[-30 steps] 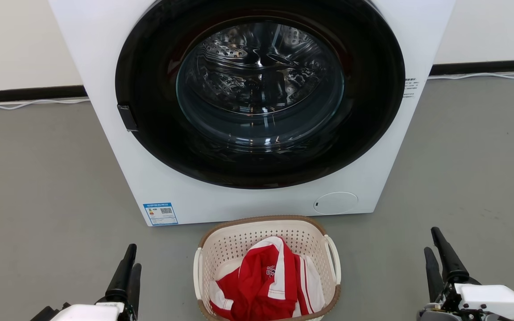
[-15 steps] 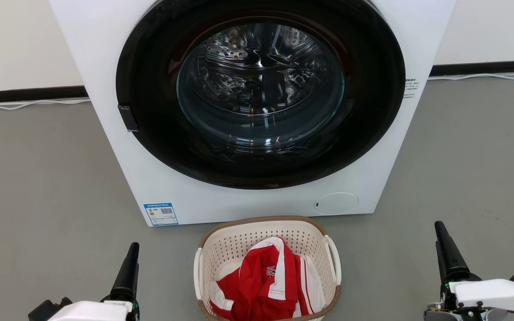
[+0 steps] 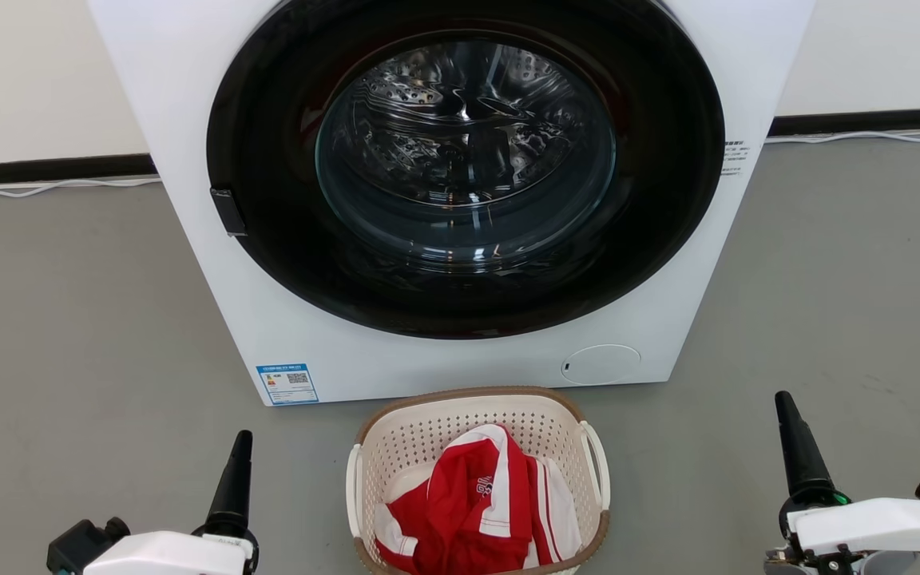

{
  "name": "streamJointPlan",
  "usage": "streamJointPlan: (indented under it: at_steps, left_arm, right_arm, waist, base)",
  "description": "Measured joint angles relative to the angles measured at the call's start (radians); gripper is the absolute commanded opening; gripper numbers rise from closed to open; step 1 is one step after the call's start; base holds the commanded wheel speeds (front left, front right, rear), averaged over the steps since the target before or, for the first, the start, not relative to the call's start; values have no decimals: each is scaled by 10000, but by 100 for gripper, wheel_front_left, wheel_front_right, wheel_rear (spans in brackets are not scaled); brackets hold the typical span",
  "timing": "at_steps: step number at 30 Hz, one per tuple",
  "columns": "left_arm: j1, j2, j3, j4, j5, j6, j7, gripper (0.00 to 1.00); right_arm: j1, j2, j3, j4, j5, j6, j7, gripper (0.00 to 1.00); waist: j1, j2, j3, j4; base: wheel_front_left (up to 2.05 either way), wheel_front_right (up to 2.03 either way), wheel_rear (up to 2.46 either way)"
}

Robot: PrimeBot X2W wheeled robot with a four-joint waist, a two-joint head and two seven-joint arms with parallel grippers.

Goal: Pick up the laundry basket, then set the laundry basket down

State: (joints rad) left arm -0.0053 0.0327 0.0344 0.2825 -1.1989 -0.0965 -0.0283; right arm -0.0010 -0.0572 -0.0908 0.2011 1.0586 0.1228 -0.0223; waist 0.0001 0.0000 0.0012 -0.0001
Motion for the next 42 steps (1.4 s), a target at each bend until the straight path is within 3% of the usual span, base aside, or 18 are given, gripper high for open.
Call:
streamJointPlan:
  at_steps: [42]
  left_arm:
    - [15,25,2,-263,5450,-19,-1174,100]
  right_arm:
    - [-77,-702,681,-209,-5706,4,-1183,100]
  waist:
    - [-1,0,32,-50]
  base:
    - [0,0,0]
